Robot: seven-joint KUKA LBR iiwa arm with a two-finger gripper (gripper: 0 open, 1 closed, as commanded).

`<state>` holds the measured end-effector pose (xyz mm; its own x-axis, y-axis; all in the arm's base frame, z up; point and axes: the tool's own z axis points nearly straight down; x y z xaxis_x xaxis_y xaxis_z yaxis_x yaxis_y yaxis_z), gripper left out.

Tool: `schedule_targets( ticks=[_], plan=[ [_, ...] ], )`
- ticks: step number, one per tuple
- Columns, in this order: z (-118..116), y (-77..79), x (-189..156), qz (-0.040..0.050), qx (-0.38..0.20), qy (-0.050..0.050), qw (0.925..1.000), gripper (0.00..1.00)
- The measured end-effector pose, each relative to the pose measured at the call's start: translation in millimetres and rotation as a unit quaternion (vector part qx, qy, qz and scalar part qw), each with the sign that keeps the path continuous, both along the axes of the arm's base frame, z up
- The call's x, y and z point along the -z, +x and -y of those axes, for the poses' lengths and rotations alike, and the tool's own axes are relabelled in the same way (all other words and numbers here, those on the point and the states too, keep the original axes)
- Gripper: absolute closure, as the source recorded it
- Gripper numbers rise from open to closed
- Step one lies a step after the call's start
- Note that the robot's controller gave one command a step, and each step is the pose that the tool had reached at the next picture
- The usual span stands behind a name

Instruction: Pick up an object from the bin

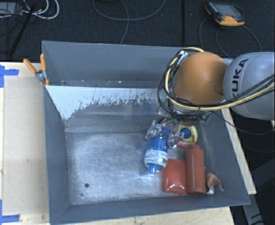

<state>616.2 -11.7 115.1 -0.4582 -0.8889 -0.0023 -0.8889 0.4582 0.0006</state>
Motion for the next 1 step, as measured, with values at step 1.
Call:
schedule_targets(
  ticks=[1],
  plan=[
    [-0.6,1.6,-8.3,0.0022,0.0,0.0,1.0,1.0]
  ],
)
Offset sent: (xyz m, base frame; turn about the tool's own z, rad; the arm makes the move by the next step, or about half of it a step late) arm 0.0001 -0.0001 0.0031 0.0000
